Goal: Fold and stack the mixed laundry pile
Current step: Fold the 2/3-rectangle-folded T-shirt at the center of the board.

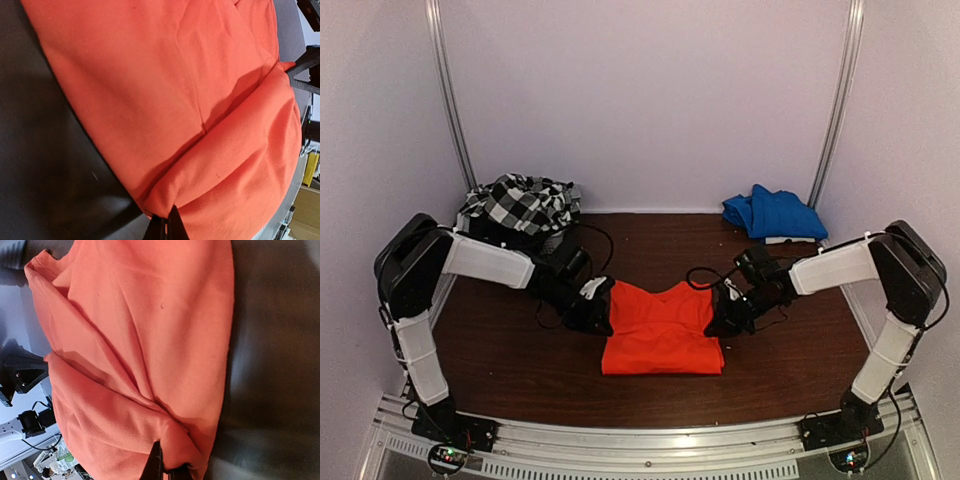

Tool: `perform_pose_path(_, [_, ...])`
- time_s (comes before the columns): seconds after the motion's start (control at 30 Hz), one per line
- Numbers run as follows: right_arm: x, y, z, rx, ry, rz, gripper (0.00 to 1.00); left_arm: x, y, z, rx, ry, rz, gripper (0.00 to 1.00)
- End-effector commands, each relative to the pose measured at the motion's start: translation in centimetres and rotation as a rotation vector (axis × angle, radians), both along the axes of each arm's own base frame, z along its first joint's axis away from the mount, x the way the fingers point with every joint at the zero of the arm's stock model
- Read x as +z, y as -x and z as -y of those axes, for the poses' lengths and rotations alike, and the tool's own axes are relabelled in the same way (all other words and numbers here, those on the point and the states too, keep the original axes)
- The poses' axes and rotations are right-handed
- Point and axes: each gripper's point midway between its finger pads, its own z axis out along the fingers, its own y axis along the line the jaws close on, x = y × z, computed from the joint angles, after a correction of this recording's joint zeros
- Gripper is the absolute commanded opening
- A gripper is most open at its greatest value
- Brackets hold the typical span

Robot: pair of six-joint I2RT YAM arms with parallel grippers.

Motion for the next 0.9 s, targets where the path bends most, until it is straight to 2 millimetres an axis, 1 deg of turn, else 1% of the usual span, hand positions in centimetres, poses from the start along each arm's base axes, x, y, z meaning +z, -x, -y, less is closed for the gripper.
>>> perform_pose_path(0.0, [1.1, 6.8, 0.2, 0.022, 0.007, -0.062, 0.0, 1.6, 5.0, -1.6, -0.039, 0.002, -0.006, 0.0])
perform_pose_path(0.07, [2.2, 8.6, 0.2, 0.008, -0.015, -0.062, 0.0, 2.4, 6.5, -2.8, -0.02, 0.013, -0.009, 0.0])
perform_pose_path(0.13, [3.3, 9.6, 0.5, -0.007, -0.032, -0.064, 0.0, 3.8, 7.2, -3.2, -0.013, 0.036, 0.001, 0.0])
perform_pose_path(0.2, [4.8, 9.8, 0.7, -0.019, -0.043, -0.045, 0.0, 5.2, 7.5, -3.5, -0.016, 0.054, 0.017, 0.0])
perform_pose_path(0.3, [6.9, 9.6, 0.7, -0.019, -0.058, -0.016, 0.0, 7.3, 7.3, -3.4, -0.025, 0.066, 0.051, 0.0])
perform_pose_path(0.33, [7.5, 9.2, 0.6, -0.016, -0.06, -0.002, 0.0, 7.7, 7.0, -3.4, -0.024, 0.063, 0.061, 0.0])
perform_pose_path(0.47, [8.6, 7.2, 0.5, 0.002, -0.049, 0.017, 0.0, 9.0, 5.0, -3.1, -0.028, 0.066, 0.079, 0.0])
perform_pose_path(0.5, [8.8, 6.5, 0.4, 0.007, -0.045, 0.023, 0.0, 9.7, 4.1, -2.9, -0.025, 0.075, 0.099, 0.0])
perform_pose_path(0.57, [9.6, 4.9, 0.1, 0.011, -0.057, 0.046, 0.0, 10.1, 2.4, -3.0, -0.013, 0.081, 0.108, 0.0])
perform_pose_path(0.63, [9.6, 3.2, 0.3, 0.004, -0.058, 0.061, 0.0, 9.8, 0.8, -3.0, -0.004, 0.079, 0.107, 0.0])
perform_pose_path(0.73, [8.4, 0.9, 0.8, -0.006, -0.054, 0.058, 0.0, 8.5, -1.5, -2.4, -0.003, 0.062, 0.102, 0.0])
perform_pose_path(0.77, [7.5, 0.0, 1.0, -0.005, -0.041, 0.055, 0.0, 7.9, -2.1, -2.0, -0.008, 0.063, 0.095, 0.0])
perform_pose_path(0.87, [5.8, -2.1, 1.2, -0.017, -0.036, 0.054, 0.01, 5.8, -4.0, -1.3, -0.001, 0.044, 0.079, 0.0])
